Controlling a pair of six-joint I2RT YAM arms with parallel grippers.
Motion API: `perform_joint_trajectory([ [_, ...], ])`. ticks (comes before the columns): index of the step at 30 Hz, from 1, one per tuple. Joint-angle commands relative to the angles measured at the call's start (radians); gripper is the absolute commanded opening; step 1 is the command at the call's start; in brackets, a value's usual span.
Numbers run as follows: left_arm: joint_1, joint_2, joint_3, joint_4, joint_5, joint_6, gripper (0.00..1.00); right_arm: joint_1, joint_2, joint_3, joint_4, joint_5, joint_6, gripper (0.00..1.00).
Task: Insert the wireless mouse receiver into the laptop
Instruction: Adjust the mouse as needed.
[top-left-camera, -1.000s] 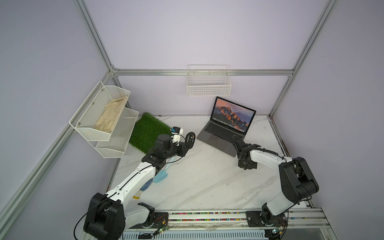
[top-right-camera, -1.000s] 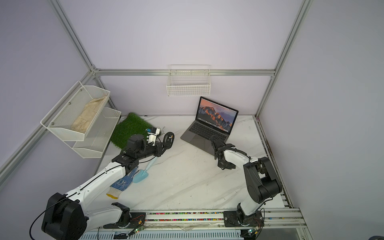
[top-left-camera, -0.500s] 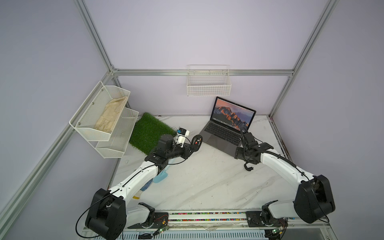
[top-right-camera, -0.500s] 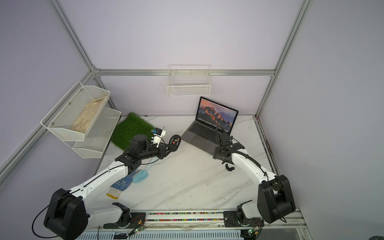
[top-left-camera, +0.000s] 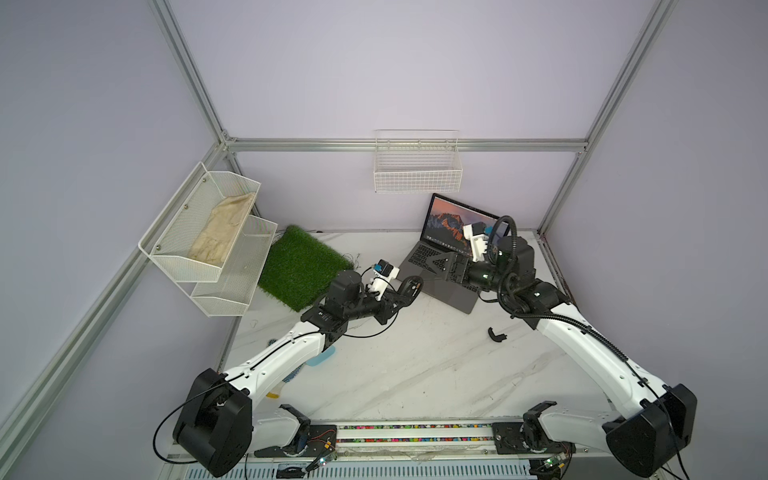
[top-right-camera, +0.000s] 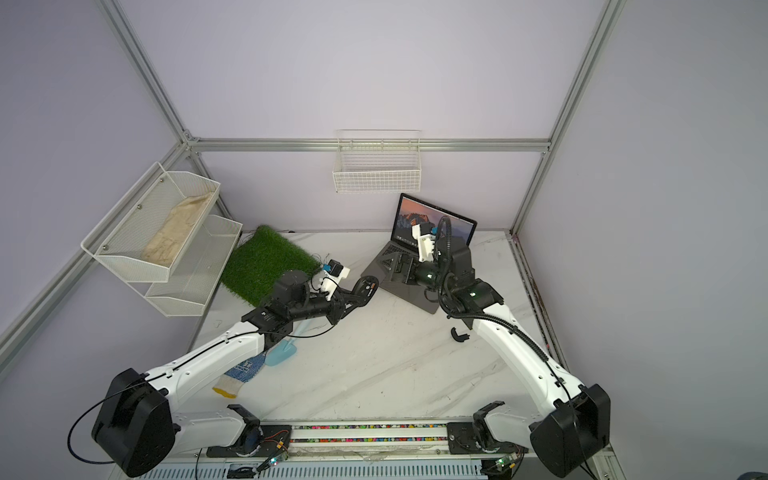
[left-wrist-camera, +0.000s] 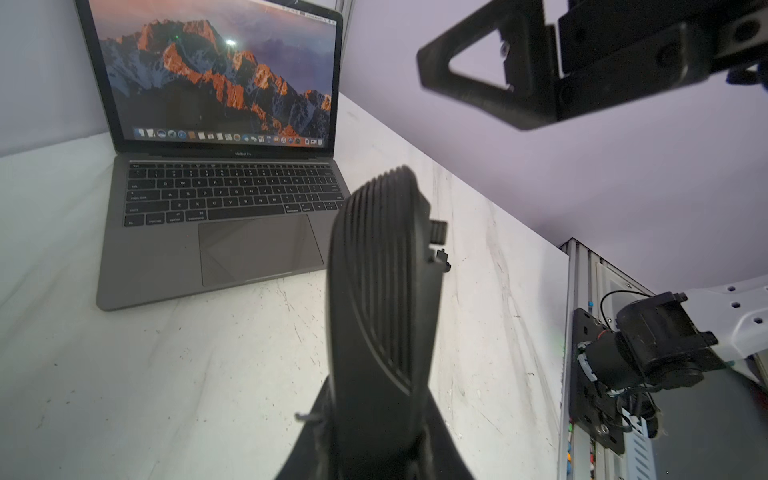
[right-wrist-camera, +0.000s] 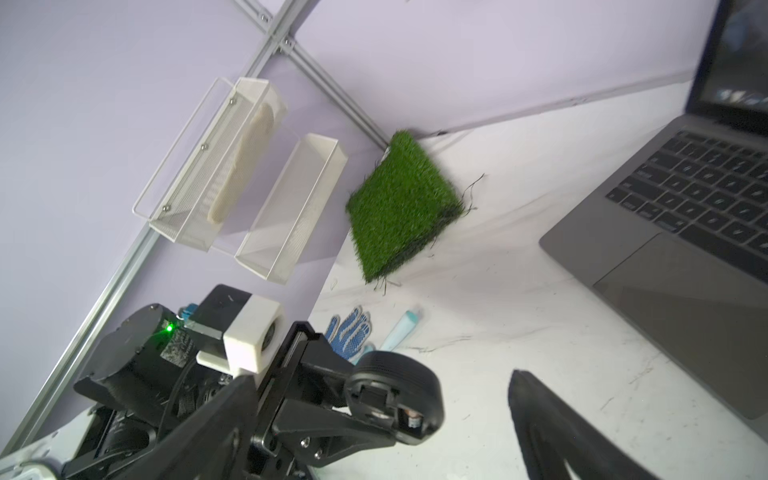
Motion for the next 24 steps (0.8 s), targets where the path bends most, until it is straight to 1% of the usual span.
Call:
perform_joint_trajectory([
  [1, -0.021, 0.006, 0.066, 0.126, -0.054, 0.035, 0.00, 0.040, 0.007, 0.004, 0.052, -0.012, -0.028, 0.97],
  [5, -0.037, 0.006, 0.050, 0.173, -0.077, 0.032, 0.00, 0.056, 0.017, -0.011, 0.062, 0.055, -0.015, 0.97],
  [9, -0.063, -0.011, 0.013, 0.241, -0.176, 0.021, 0.00, 0.077, 0.044, 0.001, 0.035, 0.103, -0.027, 0.96],
  [12, -0.071, -0.022, -0.020, 0.309, -0.213, 0.004, 0.00, 0.093, 0.056, 0.004, 0.033, 0.132, -0.021, 0.94],
  [14, -0.074, -0.027, -0.033, 0.338, -0.218, 0.001, 0.00, 0.099, 0.062, -0.001, 0.052, 0.137, -0.004, 0.90],
  [17, -0.079, -0.025, -0.042, 0.346, -0.221, 0.004, 0.00, 0.105, 0.069, -0.001, 0.083, 0.136, 0.012, 0.81],
  [20, -0.083, -0.026, -0.050, 0.347, -0.220, 0.013, 0.00, 0.110, 0.070, -0.003, 0.107, 0.150, 0.016, 0.74],
  [24, -0.087, -0.029, -0.064, 0.353, -0.237, 0.023, 0.00, 0.110, 0.070, -0.001, 0.125, 0.183, 0.020, 0.71],
])
